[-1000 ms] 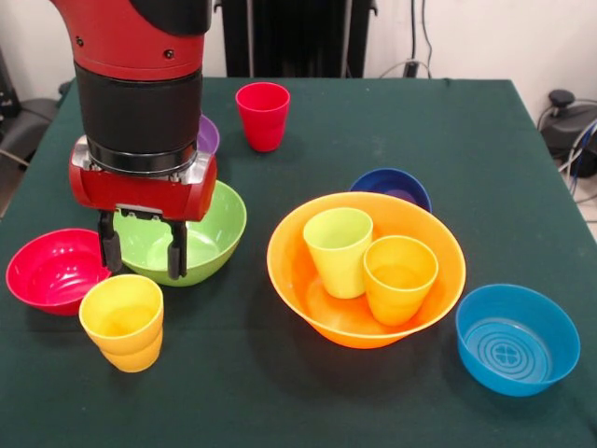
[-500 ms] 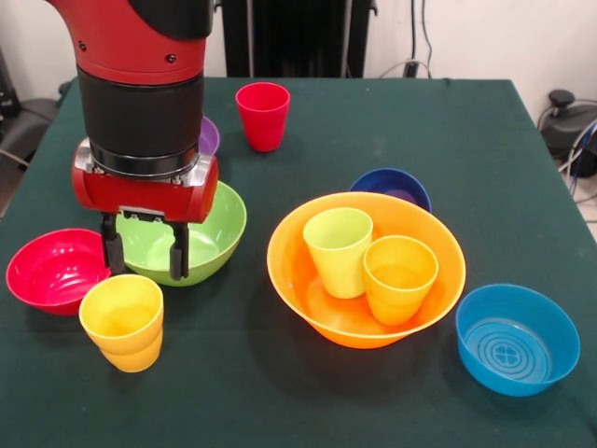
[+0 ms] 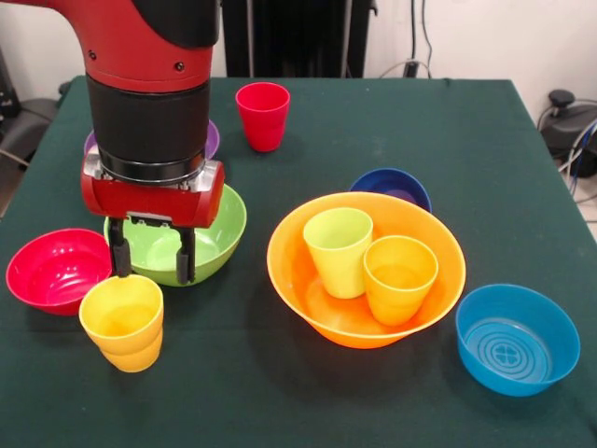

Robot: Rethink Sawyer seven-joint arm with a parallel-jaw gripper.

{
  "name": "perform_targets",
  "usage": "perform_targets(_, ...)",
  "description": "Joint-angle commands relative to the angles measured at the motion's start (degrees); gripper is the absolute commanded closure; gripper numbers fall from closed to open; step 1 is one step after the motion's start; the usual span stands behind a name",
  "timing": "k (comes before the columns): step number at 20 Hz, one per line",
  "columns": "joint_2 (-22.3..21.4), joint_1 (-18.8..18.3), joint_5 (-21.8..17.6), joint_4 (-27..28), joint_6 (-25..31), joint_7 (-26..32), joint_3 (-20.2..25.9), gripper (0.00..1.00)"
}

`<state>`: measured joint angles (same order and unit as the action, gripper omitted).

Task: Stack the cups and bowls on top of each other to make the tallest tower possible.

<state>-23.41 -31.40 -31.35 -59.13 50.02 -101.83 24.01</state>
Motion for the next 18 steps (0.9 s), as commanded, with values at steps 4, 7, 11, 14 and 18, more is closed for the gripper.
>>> perform_targets(4, 5.6, 0.8, -3.6, -3.5, -4.6, 9.8, 1.4, 0.00)
perform_targets(7, 7.3, 1.0, -3.8, -1.5, -5.0, 10.1, 1.6, 0.00)
perform_targets(11, 7.6, 1.0, -3.7, -1.2, -5.3, 10.0, 1.4, 0.00)
perform_targets(14, 7.6, 1.1, -3.6, -0.9, -5.1, 10.2, 1.4, 0.00)
perform_targets(18, 7.7, 1.4, -3.9, -0.2, -5.0, 10.2, 1.2, 0.00)
